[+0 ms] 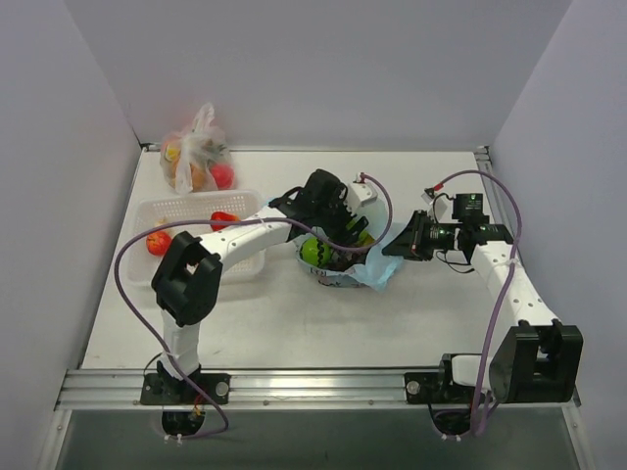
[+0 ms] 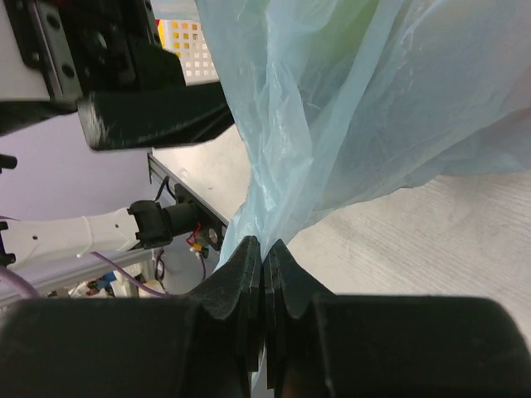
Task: Place the fake fruits into the plastic bag and tie a complex knot
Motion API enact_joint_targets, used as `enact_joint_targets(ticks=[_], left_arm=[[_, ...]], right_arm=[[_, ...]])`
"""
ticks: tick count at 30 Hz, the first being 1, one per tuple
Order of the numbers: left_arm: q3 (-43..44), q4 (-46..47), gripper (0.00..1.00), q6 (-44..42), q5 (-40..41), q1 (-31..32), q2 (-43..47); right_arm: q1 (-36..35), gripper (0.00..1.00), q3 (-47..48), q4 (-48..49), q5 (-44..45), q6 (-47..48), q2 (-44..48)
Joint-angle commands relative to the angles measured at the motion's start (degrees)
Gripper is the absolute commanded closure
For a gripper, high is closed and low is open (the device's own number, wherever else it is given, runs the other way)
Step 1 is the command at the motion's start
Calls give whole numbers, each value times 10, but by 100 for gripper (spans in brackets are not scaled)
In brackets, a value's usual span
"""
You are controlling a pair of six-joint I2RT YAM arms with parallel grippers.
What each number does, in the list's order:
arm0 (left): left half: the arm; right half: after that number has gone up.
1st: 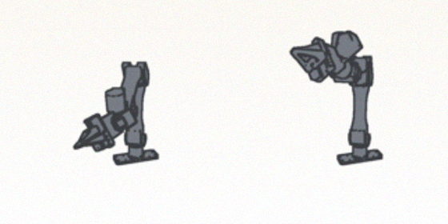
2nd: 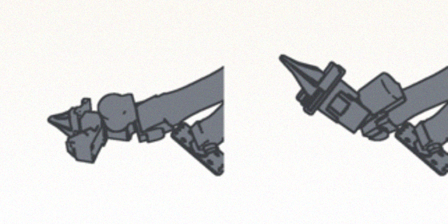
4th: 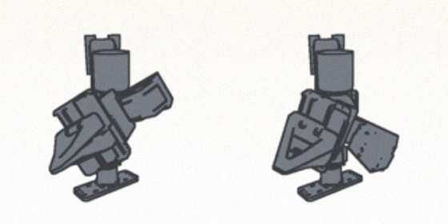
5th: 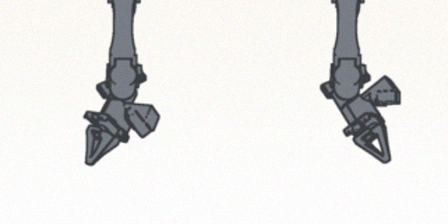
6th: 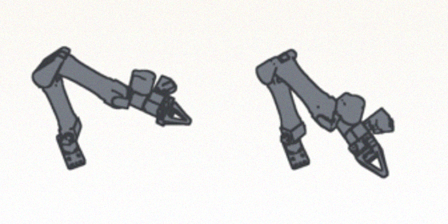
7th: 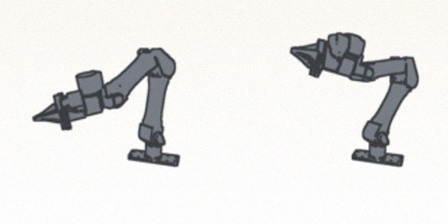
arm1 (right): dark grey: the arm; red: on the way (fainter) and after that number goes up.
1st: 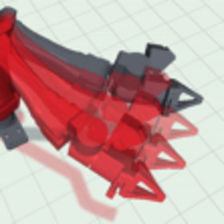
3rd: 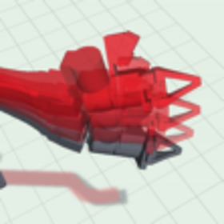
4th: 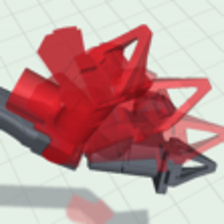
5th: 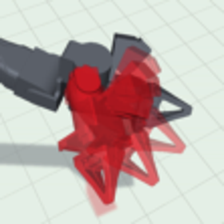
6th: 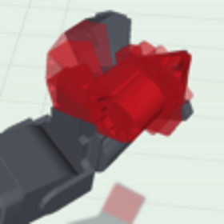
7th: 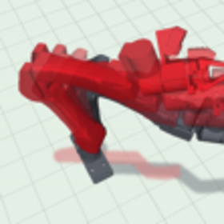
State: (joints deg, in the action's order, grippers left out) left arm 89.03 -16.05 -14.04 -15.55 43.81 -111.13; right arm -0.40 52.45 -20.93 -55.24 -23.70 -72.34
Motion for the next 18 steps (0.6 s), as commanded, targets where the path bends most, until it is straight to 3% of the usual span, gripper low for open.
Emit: enact_joint_targets(ticks=[1,3,11,18], left_arm=[[43,58,13,39,51,-8,21],[27,41,3,31,24,-7,58],[-147,-14,3,61,-32,-29,270],[-199,-22,3,156,-62,-197,385]], right_arm=[[2,100,38,-32,-14,40,11],[2,100,53,-34,2,48,6],[2,100,114,-34,16,98,-64],[2,100,234,-40,76,143,-122]])
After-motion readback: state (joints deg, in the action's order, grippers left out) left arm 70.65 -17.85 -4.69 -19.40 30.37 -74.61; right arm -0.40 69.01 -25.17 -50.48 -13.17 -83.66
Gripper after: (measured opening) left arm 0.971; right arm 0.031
